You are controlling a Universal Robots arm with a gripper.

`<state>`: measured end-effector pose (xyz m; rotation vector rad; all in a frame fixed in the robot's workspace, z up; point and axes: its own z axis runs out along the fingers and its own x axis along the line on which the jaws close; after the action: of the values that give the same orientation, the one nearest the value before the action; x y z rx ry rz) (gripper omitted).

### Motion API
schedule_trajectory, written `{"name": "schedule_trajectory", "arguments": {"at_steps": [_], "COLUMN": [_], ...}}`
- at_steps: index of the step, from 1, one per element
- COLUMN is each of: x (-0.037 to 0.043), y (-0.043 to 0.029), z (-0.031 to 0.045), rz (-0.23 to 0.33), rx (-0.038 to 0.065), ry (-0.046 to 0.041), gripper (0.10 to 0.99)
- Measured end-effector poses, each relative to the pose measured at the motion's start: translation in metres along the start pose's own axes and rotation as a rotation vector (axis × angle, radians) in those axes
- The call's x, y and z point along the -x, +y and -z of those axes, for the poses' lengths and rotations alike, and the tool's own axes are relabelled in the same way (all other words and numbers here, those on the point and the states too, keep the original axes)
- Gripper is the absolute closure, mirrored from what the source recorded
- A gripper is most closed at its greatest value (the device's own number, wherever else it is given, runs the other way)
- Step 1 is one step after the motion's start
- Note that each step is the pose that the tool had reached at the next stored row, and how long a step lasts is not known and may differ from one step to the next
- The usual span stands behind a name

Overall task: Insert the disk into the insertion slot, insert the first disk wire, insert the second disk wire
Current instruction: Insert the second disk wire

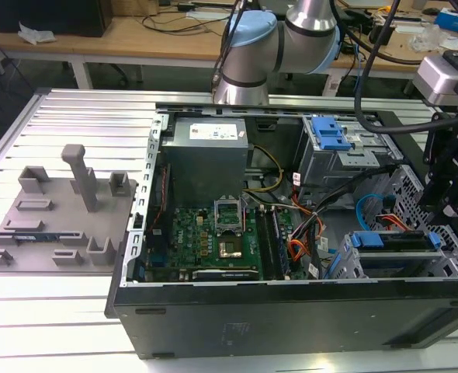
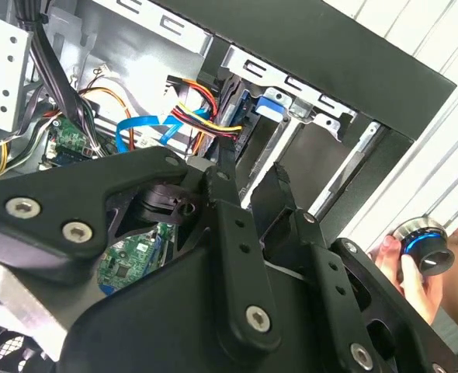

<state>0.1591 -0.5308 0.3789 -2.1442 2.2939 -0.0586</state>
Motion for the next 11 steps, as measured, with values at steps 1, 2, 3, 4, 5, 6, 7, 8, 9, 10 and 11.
{"name": "schedule_trajectory", "arguments": {"at_steps": [1, 2, 3, 4, 5, 6, 7, 8, 9, 10, 11], "x": [0.0, 0.0, 0.0, 0.0, 0.0001, 0.003, 0.01, 0.014, 0.0194, 0.0234, 0.0301], "y": [0.0, 0.0, 0.0, 0.0, 0.0, 0.0001, 0.0006, 0.0009, 0.0013, 0.0015, 0.0018], "z": [0.0, 0.0, 0.0, 0.0, 0.0, -0.0002, 0.0003, 0.0004, 0.0005, 0.0006, 0.0008], "rz": [0.0, 0.0, 0.0, 0.0, 0.0, 0.0, 0.0, 0.0, 0.0, 0.001, 0.001], "rx": [0.0, 0.0, 0.0, 0.0, 0.0, 0.0, 0.001, 0.002, 0.003, 0.006, 0.022], "ry": [0.0001, 0.0, 0.0003, 0.0003, 0.0002, 0.001, 0.0047, 0.0064, 0.0076, 0.0085, 0.0114], "gripper": [0.725, 0.725, 0.725, 0.725, 0.725, 0.725, 0.725, 0.725, 0.725, 0.725, 0.725]}}
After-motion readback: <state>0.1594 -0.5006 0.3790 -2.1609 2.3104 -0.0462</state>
